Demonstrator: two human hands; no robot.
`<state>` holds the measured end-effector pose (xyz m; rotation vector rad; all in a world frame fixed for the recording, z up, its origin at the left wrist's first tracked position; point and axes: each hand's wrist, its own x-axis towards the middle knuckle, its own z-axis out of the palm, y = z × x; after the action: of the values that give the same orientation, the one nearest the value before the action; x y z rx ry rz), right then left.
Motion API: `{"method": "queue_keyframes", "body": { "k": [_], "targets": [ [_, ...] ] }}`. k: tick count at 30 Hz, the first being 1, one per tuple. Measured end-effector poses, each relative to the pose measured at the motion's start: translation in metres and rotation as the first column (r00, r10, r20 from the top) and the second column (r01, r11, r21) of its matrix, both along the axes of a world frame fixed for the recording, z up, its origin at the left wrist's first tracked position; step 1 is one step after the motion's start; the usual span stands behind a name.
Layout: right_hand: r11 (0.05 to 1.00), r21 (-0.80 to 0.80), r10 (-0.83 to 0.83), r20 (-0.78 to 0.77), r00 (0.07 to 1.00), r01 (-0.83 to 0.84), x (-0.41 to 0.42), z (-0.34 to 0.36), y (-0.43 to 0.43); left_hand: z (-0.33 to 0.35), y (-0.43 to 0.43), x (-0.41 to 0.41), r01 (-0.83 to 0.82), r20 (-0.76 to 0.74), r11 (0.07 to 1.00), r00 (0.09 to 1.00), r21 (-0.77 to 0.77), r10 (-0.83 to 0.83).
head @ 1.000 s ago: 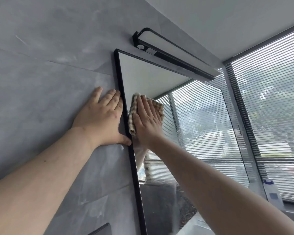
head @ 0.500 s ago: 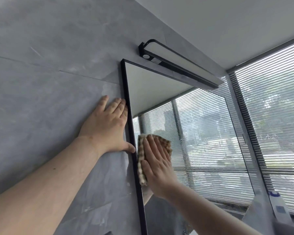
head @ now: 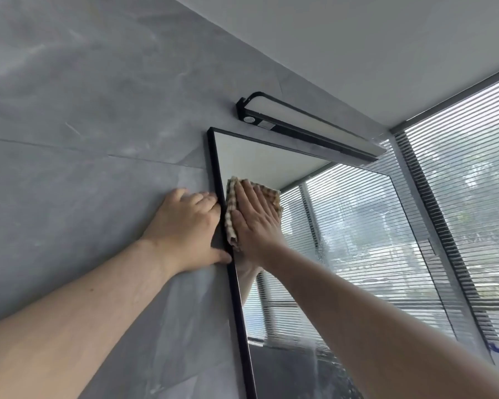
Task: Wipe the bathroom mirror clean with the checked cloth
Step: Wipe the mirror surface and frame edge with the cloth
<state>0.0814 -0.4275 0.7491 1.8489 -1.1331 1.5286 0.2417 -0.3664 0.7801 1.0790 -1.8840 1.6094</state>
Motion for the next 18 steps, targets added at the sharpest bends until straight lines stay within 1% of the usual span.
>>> {"method": "queue_keyframes", "body": {
  "k": [1,2,5,6,8,10,12,15,18],
  "targets": [
    [1.000,-0.005,0.008,0.027,1.000,-0.008,0.000,-0.003,0.000,0.012,0.003,0.001,0.027,0.000,1.000,1.000,0.007,-0.027],
    [1.000,-0.008,0.023,0.062,0.998,-0.023,0.000,-0.007,0.000,0.023,0.006,0.001,0.019,-0.008,0.999,1.000,0.025,-0.019],
    [0.994,0.017,0.107,0.160,0.981,-0.112,0.004,-0.013,0.001,0.042,0.006,-0.001,-0.136,-0.066,0.990,0.988,0.047,0.139],
    [0.992,0.028,0.119,0.179,0.977,-0.126,0.005,-0.009,0.000,0.043,0.001,-0.001,-0.145,-0.080,0.988,0.986,0.044,0.148],
    [0.993,0.054,0.096,0.188,0.977,-0.108,0.004,0.011,-0.003,0.041,-0.008,-0.002,-0.113,-0.100,0.993,0.988,0.042,0.116],
    [0.996,0.064,0.049,0.170,0.984,-0.061,0.005,0.036,-0.006,0.041,-0.011,0.000,-0.095,-0.105,0.995,0.990,0.033,0.098],
    [0.999,0.035,0.024,0.117,0.993,-0.028,0.007,0.058,-0.008,0.042,-0.012,0.001,-0.088,-0.102,0.996,0.991,0.009,0.088],
    [0.999,-0.031,0.025,0.015,1.000,-0.024,0.006,0.087,-0.011,0.041,-0.015,0.000,-0.095,-0.088,0.995,0.992,-0.019,0.093],
    [0.997,-0.081,0.018,-0.009,1.000,-0.019,-0.003,0.107,-0.017,0.041,-0.017,0.001,-0.109,-0.083,0.994,0.991,-0.031,0.106]
  ]
}}
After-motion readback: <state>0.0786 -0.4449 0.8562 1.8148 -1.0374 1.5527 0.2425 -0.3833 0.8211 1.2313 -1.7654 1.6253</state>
